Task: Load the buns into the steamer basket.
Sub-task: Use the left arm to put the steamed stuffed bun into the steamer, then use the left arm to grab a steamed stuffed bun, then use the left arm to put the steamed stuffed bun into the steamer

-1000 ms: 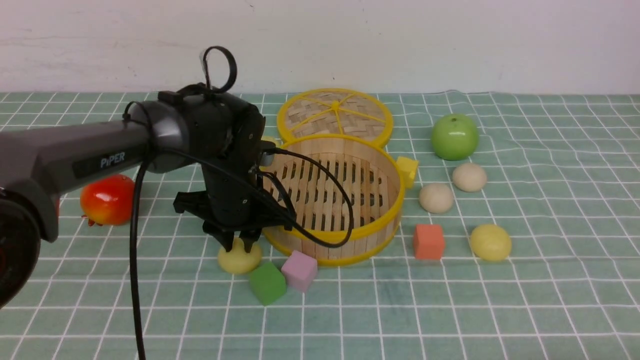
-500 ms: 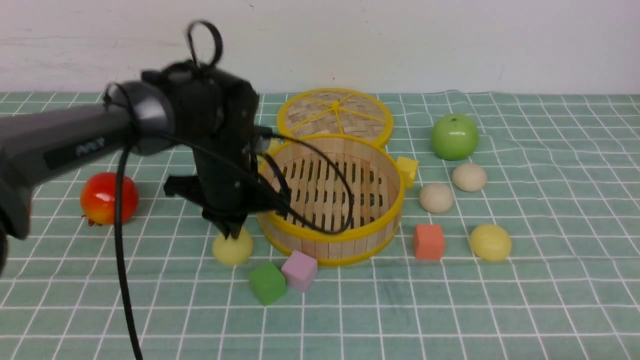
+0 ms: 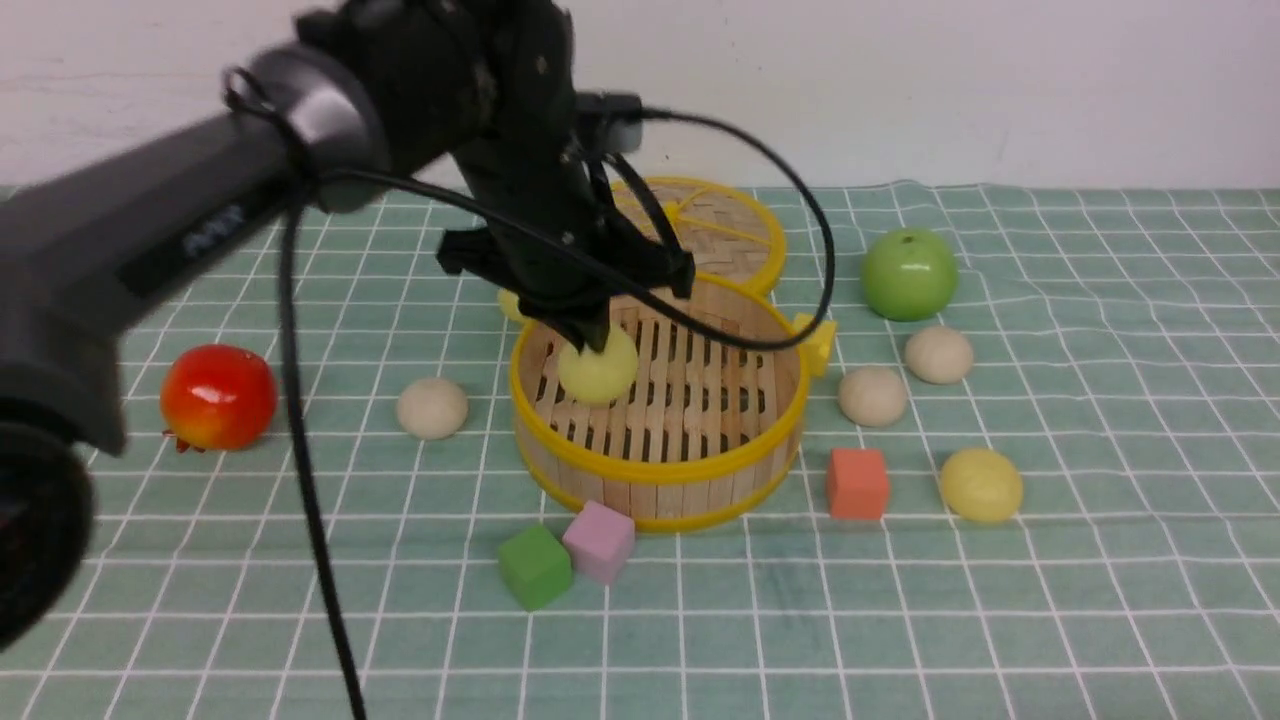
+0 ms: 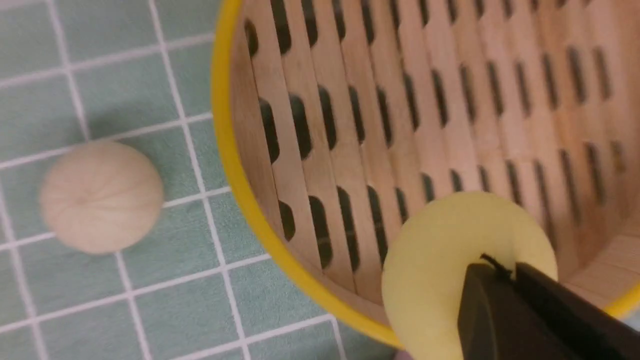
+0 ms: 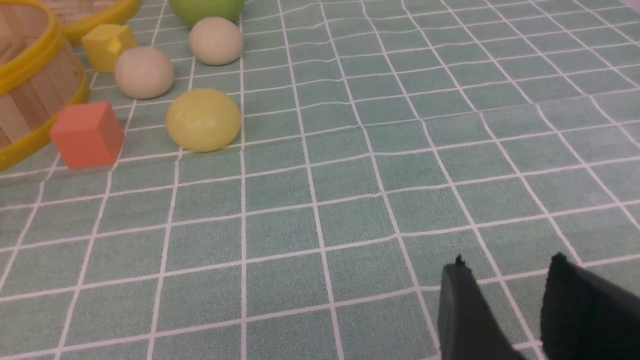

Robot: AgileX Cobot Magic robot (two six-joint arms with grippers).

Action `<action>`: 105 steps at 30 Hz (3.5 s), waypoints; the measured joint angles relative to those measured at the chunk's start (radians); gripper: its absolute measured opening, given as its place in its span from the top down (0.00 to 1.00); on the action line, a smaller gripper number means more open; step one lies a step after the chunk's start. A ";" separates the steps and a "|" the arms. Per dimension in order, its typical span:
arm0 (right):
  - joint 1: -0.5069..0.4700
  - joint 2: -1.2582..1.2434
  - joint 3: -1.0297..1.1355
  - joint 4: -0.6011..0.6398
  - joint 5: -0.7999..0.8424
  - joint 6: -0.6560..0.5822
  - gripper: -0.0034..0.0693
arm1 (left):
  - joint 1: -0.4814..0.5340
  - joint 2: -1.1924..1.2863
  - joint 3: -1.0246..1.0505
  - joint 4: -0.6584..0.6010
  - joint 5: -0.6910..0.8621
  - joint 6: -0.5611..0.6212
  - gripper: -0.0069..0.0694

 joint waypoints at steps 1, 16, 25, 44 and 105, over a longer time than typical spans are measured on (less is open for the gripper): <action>0.000 0.000 0.000 0.000 0.000 0.000 0.62 | 0.000 0.025 0.000 0.000 -0.009 0.000 0.93; 0.000 0.000 0.000 0.000 0.000 0.000 0.62 | 0.000 0.102 -0.002 -0.005 -0.058 -0.001 0.78; 0.000 0.000 0.000 0.000 0.000 0.000 0.62 | 0.021 0.017 -0.024 0.053 -0.019 -0.018 0.45; 0.000 0.000 0.000 0.000 0.000 0.000 0.62 | 0.252 0.069 -0.027 0.075 0.011 -0.095 0.57; 0.000 0.000 0.000 0.000 0.000 0.000 0.62 | 0.031 0.166 -0.120 0.114 -0.157 -0.069 0.92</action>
